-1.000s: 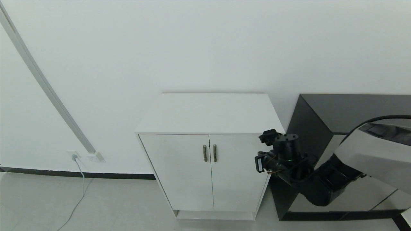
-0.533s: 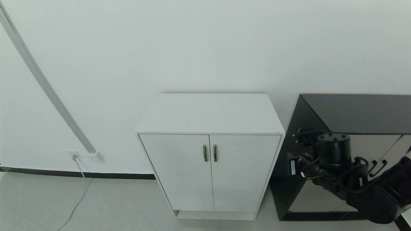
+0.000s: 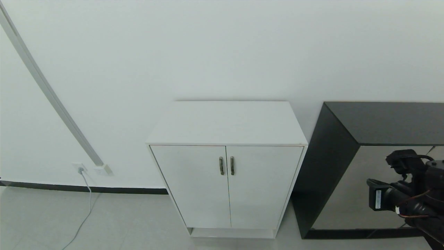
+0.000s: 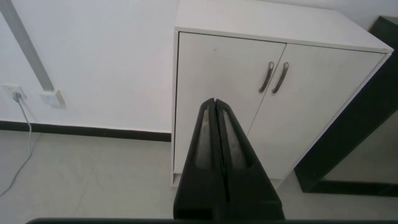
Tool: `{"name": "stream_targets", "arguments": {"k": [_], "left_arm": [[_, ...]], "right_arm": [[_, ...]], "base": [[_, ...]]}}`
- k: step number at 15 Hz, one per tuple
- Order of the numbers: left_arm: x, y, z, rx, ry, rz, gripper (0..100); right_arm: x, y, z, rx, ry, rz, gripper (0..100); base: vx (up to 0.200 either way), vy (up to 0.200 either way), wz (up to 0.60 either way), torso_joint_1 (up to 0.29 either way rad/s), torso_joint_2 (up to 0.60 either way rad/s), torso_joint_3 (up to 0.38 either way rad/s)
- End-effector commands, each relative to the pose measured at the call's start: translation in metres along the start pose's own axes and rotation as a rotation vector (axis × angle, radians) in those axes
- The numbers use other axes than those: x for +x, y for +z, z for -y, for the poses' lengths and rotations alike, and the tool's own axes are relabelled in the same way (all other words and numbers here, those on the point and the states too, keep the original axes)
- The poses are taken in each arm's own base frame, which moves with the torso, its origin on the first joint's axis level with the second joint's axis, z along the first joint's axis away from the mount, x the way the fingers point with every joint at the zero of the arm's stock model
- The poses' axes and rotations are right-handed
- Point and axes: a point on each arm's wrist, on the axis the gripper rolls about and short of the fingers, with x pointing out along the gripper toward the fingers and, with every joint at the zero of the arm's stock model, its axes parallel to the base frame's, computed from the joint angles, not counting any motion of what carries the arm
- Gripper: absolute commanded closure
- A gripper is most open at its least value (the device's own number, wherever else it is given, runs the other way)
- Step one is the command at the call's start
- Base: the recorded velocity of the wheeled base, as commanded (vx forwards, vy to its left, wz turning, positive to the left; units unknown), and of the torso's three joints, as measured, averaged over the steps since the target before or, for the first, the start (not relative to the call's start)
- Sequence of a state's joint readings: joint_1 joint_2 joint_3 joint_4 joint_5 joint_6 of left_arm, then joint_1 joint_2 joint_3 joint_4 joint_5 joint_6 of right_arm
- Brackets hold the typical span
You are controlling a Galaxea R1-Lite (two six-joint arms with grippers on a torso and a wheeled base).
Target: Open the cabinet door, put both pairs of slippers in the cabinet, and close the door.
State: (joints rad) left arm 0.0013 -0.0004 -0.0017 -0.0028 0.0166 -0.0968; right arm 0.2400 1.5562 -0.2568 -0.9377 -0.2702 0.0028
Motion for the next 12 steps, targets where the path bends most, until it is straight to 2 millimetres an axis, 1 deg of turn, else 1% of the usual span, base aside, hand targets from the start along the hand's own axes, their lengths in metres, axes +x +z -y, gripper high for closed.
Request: {"name": "stream_targets", "arguments": {"k": [1,2,3,4,7,10,12], "left_arm": [[0.000,0.000,0.000,0.000,0.001,0.000,100],[0.000,0.000,0.000,0.000,0.001,0.000,100],[0.000,0.000,0.000,0.000,0.001,-0.002,100],[0.000,0.000,0.000,0.002,0.001,0.000,100],[0.000,0.000,0.000,0.000,0.001,0.000,100],[0.000,0.000,0.000,0.002,-0.001,-0.002,100],[0.000,0.000,0.000,0.002,-0.001,0.000,100]], "right_arm": [[-0.030,-0.006,0.012,0.018,-0.015,0.038,100],[-0.039,-0.012,0.014,0.016,-0.015,0.035,100],[-0.044,-0.015,0.015,0.013,-0.013,0.032,100],[-0.054,-0.023,0.018,0.013,-0.010,0.032,100],[-0.075,-0.032,0.024,0.021,-0.005,0.063,100],[-0.107,-0.041,0.032,0.028,0.017,0.065,100],[-0.125,-0.051,0.036,0.027,0.043,0.061,100]], "base": [[0.000,0.000,0.00,0.000,0.00,0.000],[0.000,0.000,0.00,0.000,0.00,0.000],[0.000,0.000,0.00,0.000,0.00,0.000],[0.000,0.000,0.00,0.000,0.00,0.000],[0.000,0.000,0.00,0.000,0.00,0.000],[0.000,0.000,0.00,0.000,0.00,0.000],[0.000,0.000,0.00,0.000,0.00,0.000]]}}
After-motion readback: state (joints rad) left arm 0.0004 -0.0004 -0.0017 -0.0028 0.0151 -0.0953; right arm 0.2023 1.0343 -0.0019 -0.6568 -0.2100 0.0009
